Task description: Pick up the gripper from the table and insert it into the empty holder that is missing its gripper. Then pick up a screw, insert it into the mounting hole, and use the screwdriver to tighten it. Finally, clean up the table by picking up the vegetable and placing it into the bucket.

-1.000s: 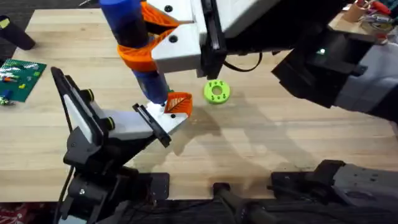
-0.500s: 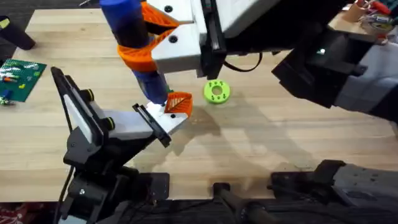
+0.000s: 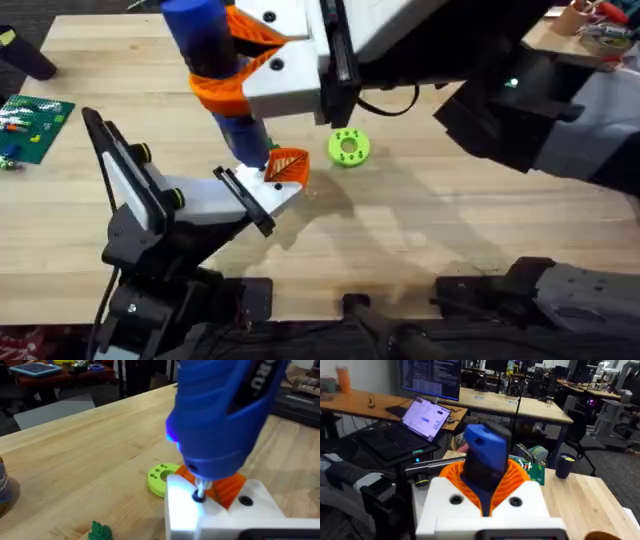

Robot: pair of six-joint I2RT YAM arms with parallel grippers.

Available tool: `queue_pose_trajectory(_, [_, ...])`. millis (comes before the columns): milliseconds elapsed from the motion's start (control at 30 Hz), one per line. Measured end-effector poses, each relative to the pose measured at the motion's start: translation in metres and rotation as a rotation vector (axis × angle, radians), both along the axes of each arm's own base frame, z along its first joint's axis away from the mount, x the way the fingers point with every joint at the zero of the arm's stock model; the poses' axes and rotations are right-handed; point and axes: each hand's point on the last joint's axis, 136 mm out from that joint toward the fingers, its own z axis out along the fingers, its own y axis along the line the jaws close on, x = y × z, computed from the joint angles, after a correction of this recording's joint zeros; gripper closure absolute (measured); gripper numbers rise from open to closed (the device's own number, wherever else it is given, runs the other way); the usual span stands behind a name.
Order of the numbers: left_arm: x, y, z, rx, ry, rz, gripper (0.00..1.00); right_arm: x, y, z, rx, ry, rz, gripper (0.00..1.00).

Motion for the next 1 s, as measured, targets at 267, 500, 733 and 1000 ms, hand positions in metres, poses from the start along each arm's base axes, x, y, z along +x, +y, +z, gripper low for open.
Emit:
queue_pose_trajectory(267, [0.0, 0.0, 0.0, 0.0, 0.0, 0.0, 0.993, 0.0013, -0.0007, 0.0, 0.0, -0.003, -0.004, 0.941])
queue_pose_trajectory(500, [0.0, 0.0, 0.0, 0.0, 0.0, 0.0, 0.993, 0.0028, -0.0014, -0.0002, 0.0, -0.003, -0.008, 0.941])
queue_pose_trajectory(733, [0.0, 0.0, 0.0, 0.0, 0.0, 0.0, 0.993, 0.0028, -0.0015, -0.0003, -0.001, -0.002, -0.008, 0.939])
queue_pose_trajectory(1000, [0.0, 0.0, 0.0, 0.0, 0.0, 0.0, 0.993, 0.0029, -0.0013, -0.0019, -0.007, 0.005, -0.008, 0.941])
